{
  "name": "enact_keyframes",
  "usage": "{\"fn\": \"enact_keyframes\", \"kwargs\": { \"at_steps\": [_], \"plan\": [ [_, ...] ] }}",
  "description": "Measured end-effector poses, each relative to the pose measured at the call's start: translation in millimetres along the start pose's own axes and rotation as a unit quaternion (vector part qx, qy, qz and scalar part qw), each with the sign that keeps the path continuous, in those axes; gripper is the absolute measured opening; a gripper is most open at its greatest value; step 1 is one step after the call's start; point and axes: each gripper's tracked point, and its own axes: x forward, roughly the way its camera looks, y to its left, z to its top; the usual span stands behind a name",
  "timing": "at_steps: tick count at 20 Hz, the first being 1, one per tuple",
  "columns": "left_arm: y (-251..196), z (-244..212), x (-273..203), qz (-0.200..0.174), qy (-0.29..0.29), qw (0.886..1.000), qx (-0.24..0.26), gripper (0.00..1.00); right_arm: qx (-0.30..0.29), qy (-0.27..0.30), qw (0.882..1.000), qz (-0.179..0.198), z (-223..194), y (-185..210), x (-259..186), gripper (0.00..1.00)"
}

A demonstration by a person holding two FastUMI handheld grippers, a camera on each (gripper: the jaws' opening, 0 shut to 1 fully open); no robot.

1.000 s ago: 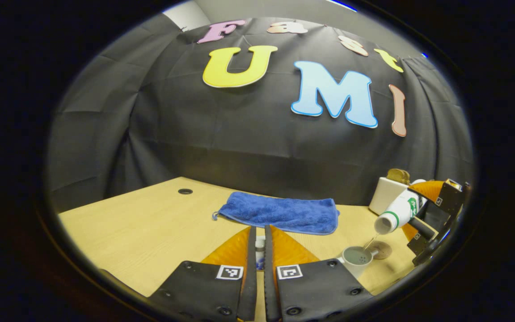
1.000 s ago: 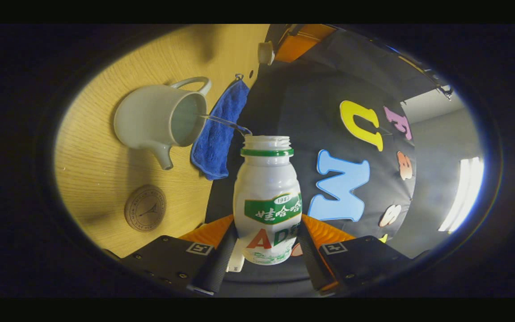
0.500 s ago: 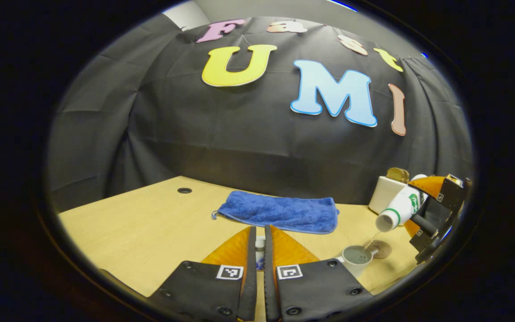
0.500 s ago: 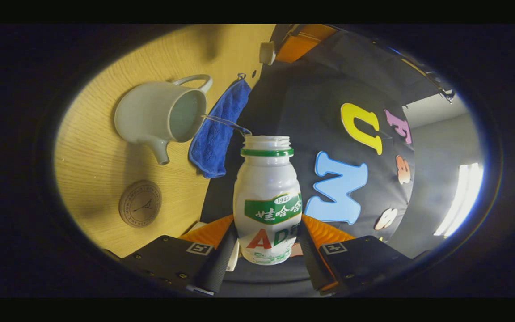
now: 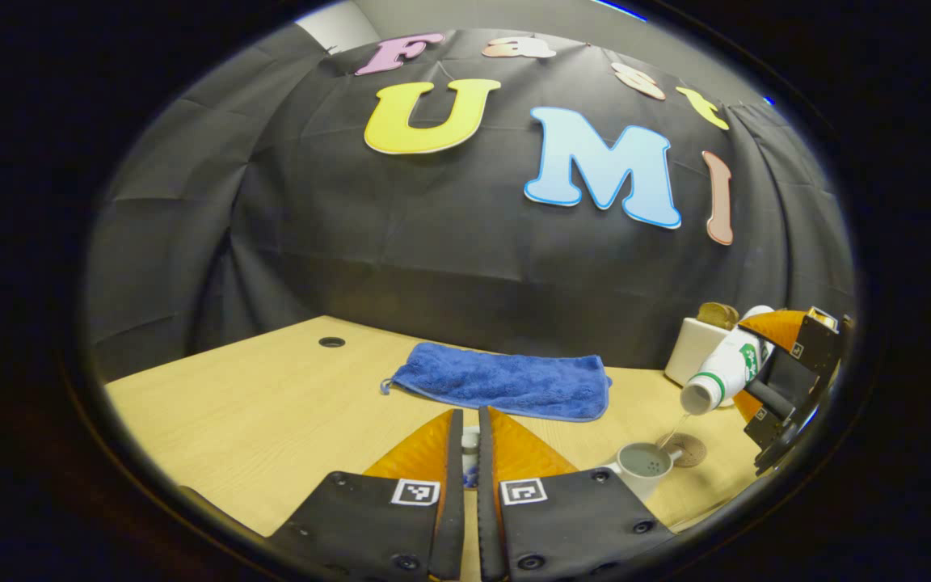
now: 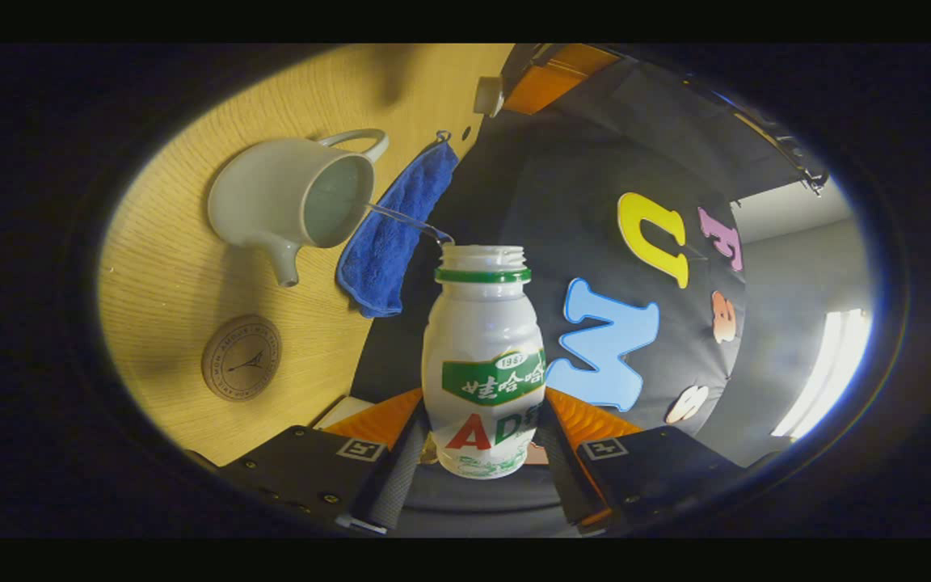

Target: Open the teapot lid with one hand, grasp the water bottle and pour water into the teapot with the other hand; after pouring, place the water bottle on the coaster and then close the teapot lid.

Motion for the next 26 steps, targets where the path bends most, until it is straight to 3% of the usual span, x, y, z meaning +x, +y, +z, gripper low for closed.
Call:
{"fn": "enact_keyframes", "kwargs": {
  "at_steps": [3,4,7,9,11,15,16,26],
  "plan": [
    [0.4,0.7,0.1,0.0,0.0,1.0,-0.001,0.13,-0.004,-0.002,1.0,-0.001,0.5,-0.3,-1.4,0.73],
    [0.3,-0.3,0.6,0.0,0.0,1.0,-0.001,0.17,-0.006,-0.002,1.0,-0.002,0.5,-0.7,-0.3,0.73],
    [0.4,0.3,-0.5,0.0,0.0,1.0,-0.002,0.13,-0.015,-0.003,1.0,-0.005,-0.8,-1.0,-0.2,0.73],
    [0.1,-0.5,-0.6,-0.001,0.0,1.0,-0.002,0.17,-0.021,-0.003,1.0,-0.007,-1.8,-0.7,0.6,0.73],
    [-0.3,-0.6,-0.3,-0.001,0.001,1.0,-0.002,0.13,-0.026,-0.005,1.0,-0.008,-0.7,-1.0,-0.1,0.73],
    [0.0,0.0,-1.1,0.0,0.0,1.0,-0.003,0.13,-0.034,-0.006,0.999,-0.009,-1.2,-1.5,-0.1,0.73],
    [0.2,0.5,-1.5,0.0,0.0,1.0,-0.003,0.17,-0.036,-0.007,0.999,-0.01,-0.7,-1.6,0.2,0.73],
    [-0.5,-1.2,0.3,-0.002,0.004,1.0,-0.003,0.13,-0.053,-0.015,0.998,-0.015,1.2,-2.5,-0.5,0.73]
  ]
}}
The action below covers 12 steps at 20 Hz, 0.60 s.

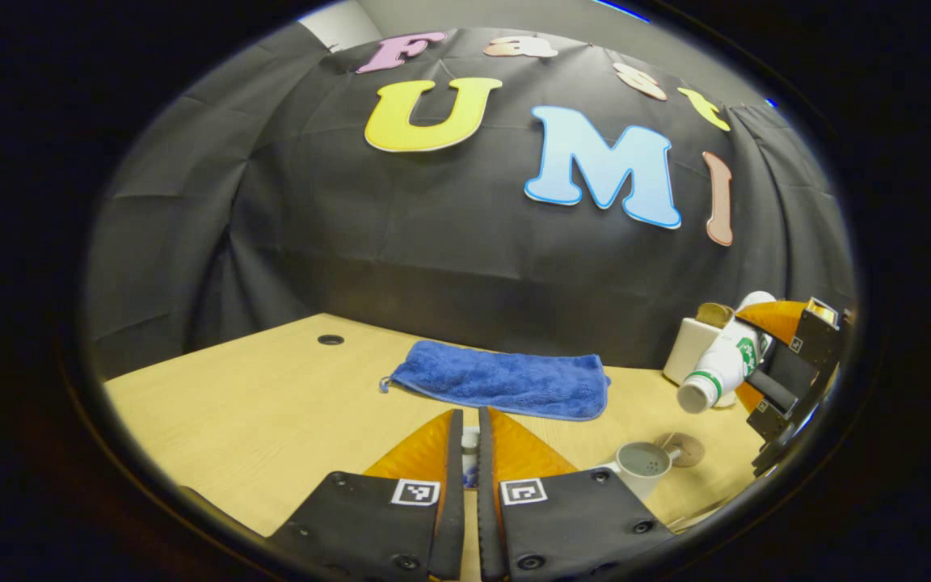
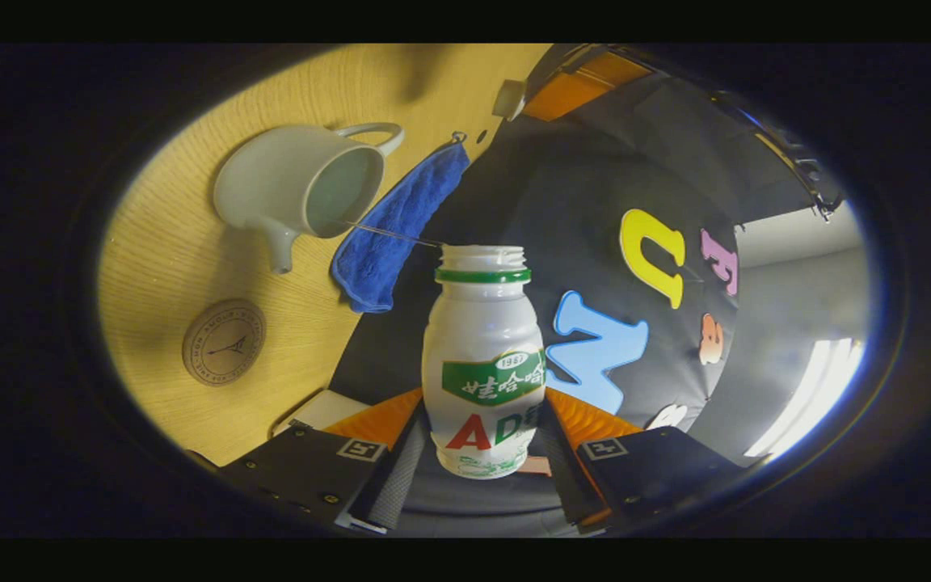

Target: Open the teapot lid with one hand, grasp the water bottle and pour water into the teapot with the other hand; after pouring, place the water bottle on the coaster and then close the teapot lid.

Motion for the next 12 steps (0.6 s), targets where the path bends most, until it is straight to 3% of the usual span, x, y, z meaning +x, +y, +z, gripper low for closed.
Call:
{"fn": "enact_keyframes", "kwargs": {
  "at_steps": [6,7,8,12],
  "plan": [
    [0,0,0,0.0,0.0,1.0,-0.001,0.13,-0.013,-0.008,1.0,-0.006,3,0,-2,0.73],
    [-1,-1,0,-0.001,0.0,1.0,-0.002,0.17,-0.015,-0.01,1.0,-0.007,5,0,-3,0.73],
    [-1,0,0,-0.001,0.0,1.0,-0.002,0.13,-0.018,-0.012,1.0,-0.008,5,0,-4,0.73],
    [0,0,-1,-0.001,-0.001,1.0,-0.004,0.13,-0.032,-0.025,0.999,-0.01,13,0,-10,0.73]
  ]
}}
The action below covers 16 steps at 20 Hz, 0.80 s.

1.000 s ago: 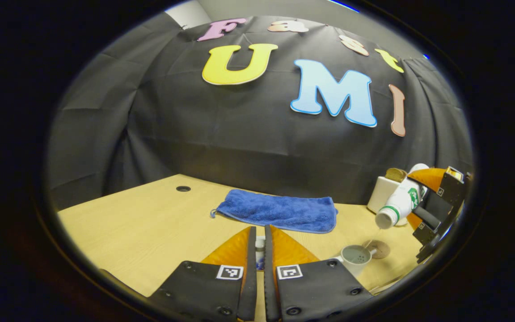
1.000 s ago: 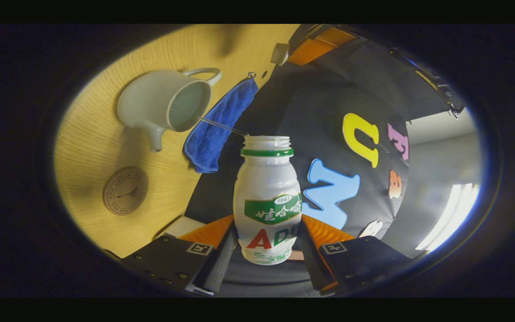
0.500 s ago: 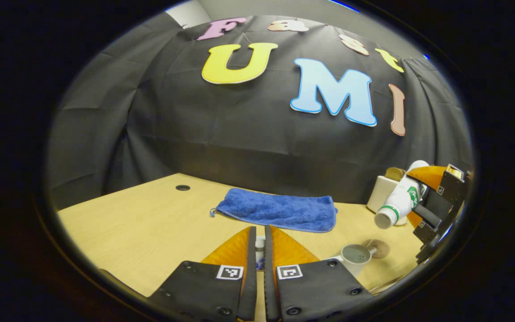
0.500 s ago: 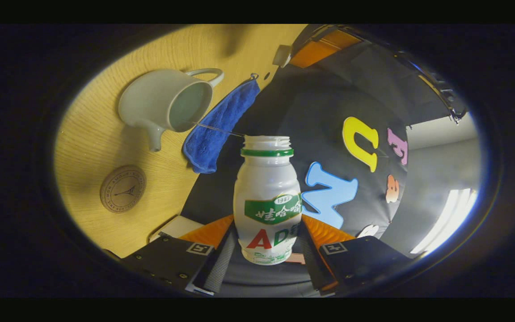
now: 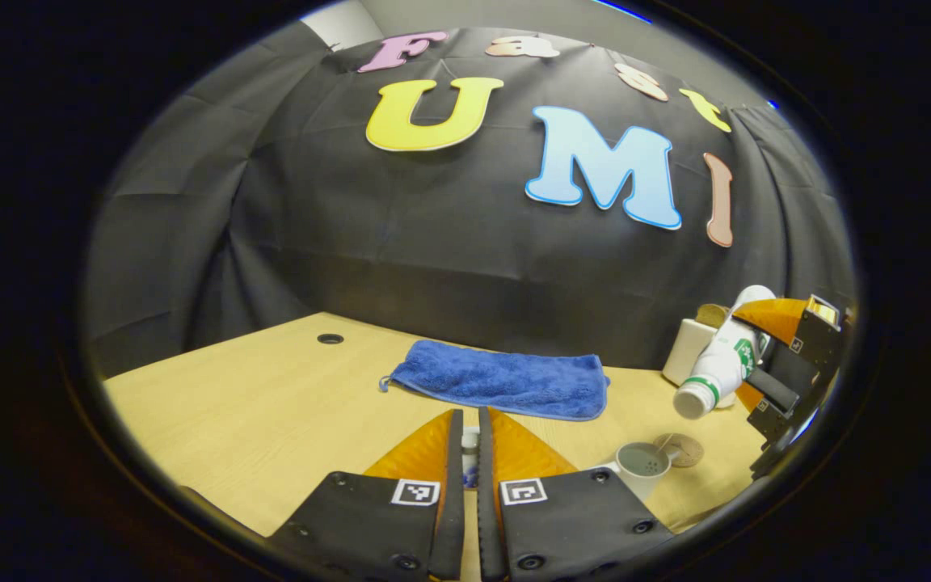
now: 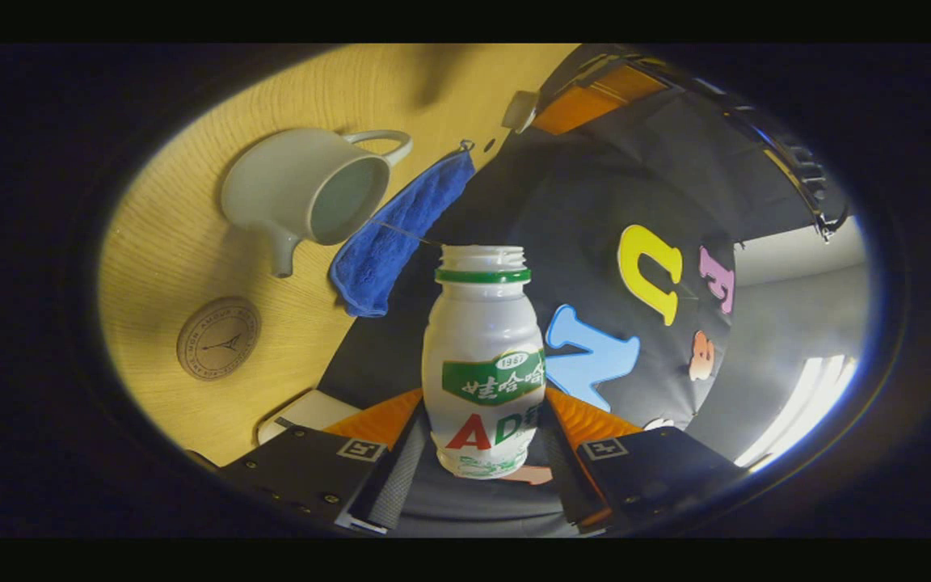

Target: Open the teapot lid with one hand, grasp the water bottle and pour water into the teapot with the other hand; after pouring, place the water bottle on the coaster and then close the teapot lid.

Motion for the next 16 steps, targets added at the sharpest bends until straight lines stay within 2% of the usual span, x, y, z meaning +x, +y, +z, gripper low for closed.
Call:
{"fn": "enact_keyframes", "kwargs": {
  "at_steps": [11,13,14,16],
  "plan": [
    [-1,0,0,-0.002,0.0,1.0,-0.008,0.17,0.002,-0.007,1.0,0.003,5,-1,-8,0.73],
    [-1,0,0,-0.001,-0.001,1.0,-0.009,0.17,0.033,-0.002,0.999,0.011,3,-1,-8,0.73],
    [-1,1,0,-0.001,-0.001,1.0,-0.011,0.13,0.06,0.004,0.998,0.016,0,0,-6,0.73],
    [-2,2,-1,-0.005,-0.004,1.0,-0.016,0.17,0.135,0.022,0.99,0.03,-13,-1,3,0.73]
  ]
}}
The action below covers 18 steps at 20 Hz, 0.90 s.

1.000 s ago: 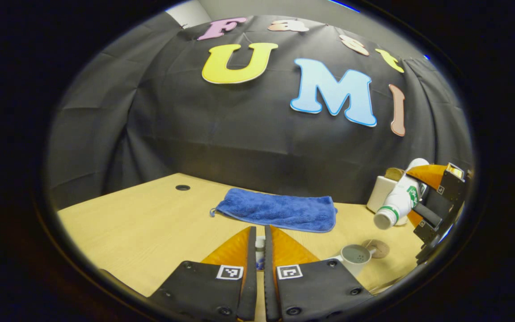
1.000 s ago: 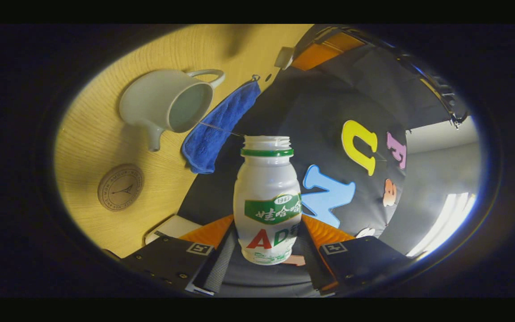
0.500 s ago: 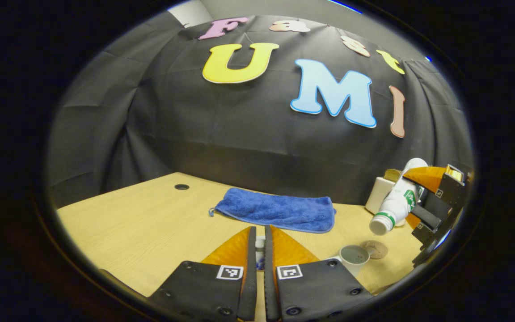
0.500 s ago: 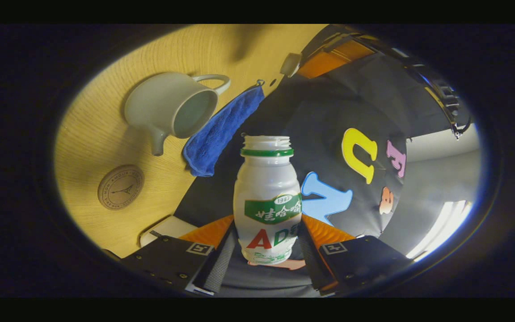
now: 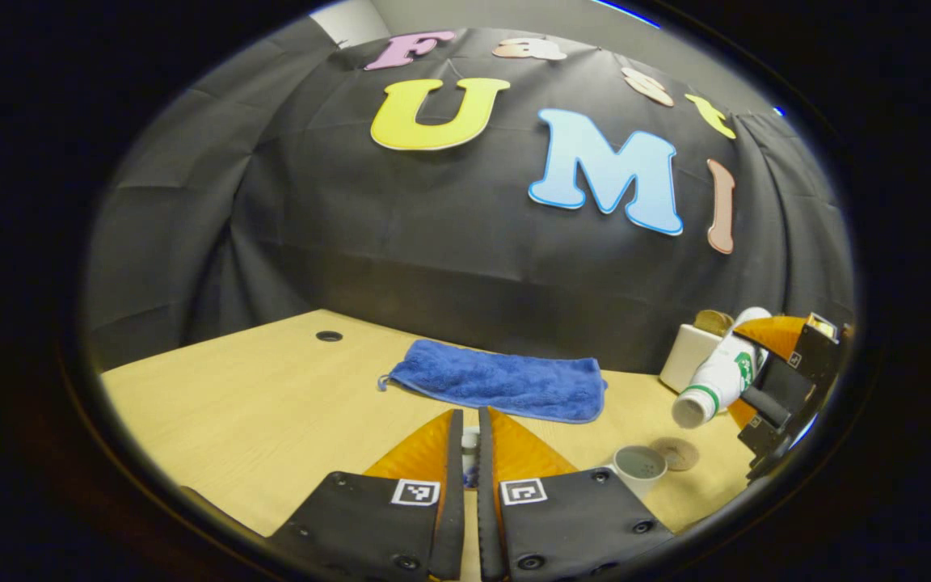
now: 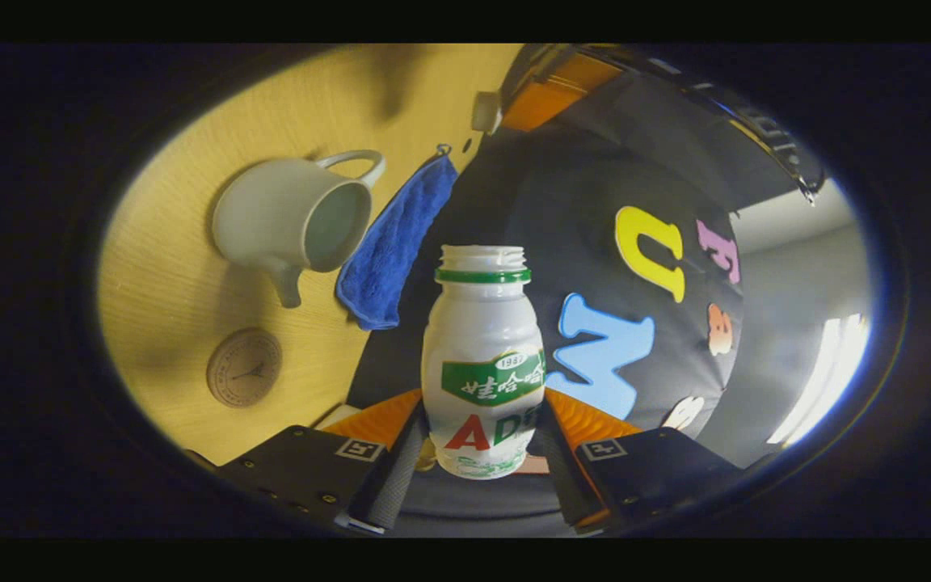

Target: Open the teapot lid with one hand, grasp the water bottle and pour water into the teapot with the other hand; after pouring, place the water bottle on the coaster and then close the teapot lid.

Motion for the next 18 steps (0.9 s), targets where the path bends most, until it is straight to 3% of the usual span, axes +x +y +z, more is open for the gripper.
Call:
{"fn": "enact_keyframes", "kwargs": {
  "at_steps": [3,7,10,14,18],
  "plan": [
    [-5,1,-3,-0.011,-0.003,1.0,-0.005,0.13,0.133,0.036,0.99,0.022,-6,3,3,0.73],
    [-8,-4,1,-0.012,0.002,1.0,-0.001,0.17,0.281,0.075,0.956,0.033,-10,7,4,0.73],
    [-12,-3,0,-0.016,0.002,1.0,-0.002,0.1,0.382,0.101,0.918,0.047,-16,28,-12,0.73],
    [-24,-4,1,-0.035,-0.003,0.999,-0.004,0.13,0.509,0.125,0.85,0.058,-20,41,-11,0.73],
    [-45,-3,1,-0.059,-0.011,0.998,0.01,0.14,0.572,0.135,0.808,0.043,-23,51,-7,0.73]
  ]
}}
